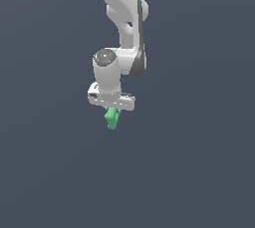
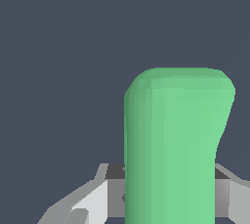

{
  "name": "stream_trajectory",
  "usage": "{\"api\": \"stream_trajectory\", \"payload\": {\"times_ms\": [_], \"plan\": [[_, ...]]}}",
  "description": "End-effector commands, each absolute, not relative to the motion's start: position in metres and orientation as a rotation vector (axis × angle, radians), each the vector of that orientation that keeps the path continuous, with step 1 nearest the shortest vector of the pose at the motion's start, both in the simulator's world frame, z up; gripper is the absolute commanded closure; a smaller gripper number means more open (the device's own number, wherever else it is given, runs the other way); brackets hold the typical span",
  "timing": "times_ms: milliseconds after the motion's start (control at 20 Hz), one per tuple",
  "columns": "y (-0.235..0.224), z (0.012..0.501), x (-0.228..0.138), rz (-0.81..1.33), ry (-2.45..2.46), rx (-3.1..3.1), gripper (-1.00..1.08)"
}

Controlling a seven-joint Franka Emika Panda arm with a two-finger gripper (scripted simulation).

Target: Pick up the object and move it to a goal position.

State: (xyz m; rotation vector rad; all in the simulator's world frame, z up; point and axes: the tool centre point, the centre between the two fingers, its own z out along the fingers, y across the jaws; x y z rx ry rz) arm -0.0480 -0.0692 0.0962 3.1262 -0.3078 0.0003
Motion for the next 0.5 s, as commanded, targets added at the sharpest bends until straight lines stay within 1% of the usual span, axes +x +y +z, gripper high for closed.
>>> {"api": "stream_trajectory", "payload": {"times_ms": [0,250,450], "plan": [[-0.069,0.096,-0.048,0.0,-0.308,3.126,1.08],[-0.067,0.098,-0.047,0.001,-0.308,3.126,1.08],[-0.054,0.108,-0.041,0.001,-0.308,3.126,1.08]]}}
